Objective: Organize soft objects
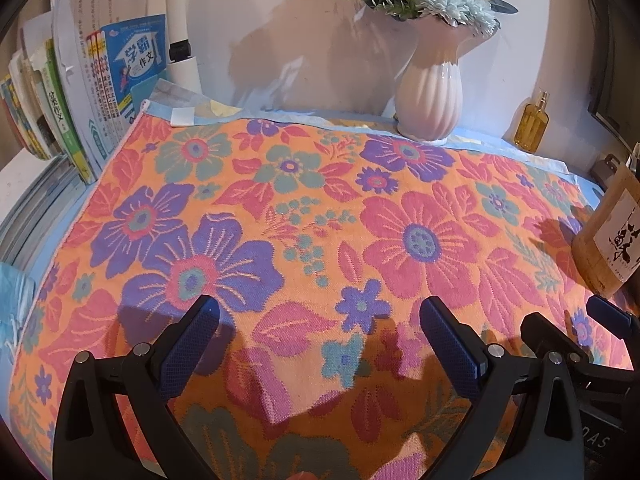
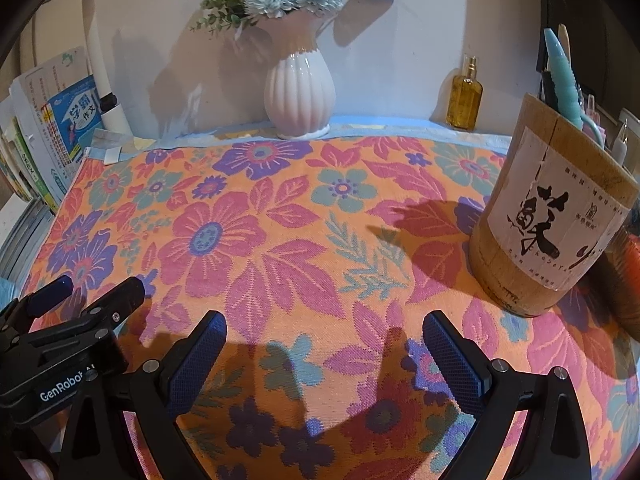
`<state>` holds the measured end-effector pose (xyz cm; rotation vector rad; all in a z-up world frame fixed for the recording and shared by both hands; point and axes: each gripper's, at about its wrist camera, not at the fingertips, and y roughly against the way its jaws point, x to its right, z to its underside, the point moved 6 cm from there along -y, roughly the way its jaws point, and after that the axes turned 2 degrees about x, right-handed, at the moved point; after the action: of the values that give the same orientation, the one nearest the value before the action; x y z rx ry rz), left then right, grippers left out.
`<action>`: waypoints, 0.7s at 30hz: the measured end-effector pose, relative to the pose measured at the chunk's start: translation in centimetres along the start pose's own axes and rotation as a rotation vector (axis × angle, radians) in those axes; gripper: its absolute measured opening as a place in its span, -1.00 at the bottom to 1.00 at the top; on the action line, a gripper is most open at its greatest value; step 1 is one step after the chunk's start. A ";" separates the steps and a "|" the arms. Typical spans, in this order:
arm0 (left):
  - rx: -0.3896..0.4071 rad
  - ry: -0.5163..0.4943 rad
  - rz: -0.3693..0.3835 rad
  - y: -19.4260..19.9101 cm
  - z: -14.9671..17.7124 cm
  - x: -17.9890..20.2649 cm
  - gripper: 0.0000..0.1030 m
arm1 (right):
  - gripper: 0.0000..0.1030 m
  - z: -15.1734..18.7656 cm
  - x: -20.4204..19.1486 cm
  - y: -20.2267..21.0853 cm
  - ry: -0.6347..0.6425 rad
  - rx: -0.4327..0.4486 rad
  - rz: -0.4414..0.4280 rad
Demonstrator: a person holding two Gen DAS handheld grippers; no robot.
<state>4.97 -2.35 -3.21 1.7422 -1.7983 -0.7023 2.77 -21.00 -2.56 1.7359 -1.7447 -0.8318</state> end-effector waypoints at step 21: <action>-0.001 0.020 -0.012 0.1 0.0 -0.5 0.95 | 0.91 0.6 -0.2 -1.2 0.002 -0.068 -0.001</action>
<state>4.95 -1.81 -3.15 1.7552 -1.7748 -0.6880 3.14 -20.78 -3.78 1.6934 -1.6944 -0.8795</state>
